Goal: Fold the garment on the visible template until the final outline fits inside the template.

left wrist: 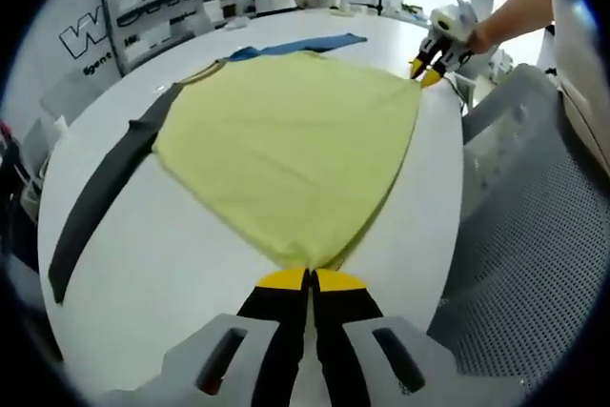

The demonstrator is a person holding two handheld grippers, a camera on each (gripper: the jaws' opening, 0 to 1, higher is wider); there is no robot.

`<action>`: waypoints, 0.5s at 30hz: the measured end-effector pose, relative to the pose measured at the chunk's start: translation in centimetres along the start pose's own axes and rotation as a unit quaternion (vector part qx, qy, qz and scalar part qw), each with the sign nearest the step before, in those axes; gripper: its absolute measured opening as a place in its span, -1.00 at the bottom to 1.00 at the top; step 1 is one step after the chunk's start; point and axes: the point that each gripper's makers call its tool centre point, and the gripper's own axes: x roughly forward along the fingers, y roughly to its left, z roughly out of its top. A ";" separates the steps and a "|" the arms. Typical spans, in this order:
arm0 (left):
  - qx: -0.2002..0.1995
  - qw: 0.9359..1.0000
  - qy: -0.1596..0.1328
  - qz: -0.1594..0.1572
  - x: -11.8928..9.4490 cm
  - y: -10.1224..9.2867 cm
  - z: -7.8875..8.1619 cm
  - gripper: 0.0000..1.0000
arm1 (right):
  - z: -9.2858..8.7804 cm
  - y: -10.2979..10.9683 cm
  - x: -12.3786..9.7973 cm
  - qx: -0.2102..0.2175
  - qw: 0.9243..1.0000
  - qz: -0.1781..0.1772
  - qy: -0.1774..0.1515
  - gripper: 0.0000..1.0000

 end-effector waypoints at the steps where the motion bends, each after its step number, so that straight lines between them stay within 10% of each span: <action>1: 0.000 1.000 0.000 0.000 0.0 0.0 0.0 -0.90 | -0.2 0.0 -0.1 -0.001 1.000 0.001 0.003 -1.00; 15: -0.009 1.000 0.003 0.001 -0.1 -0.1 -0.3 -0.90 | -0.9 0.6 -0.9 0.017 1.000 0.012 -0.001 -1.00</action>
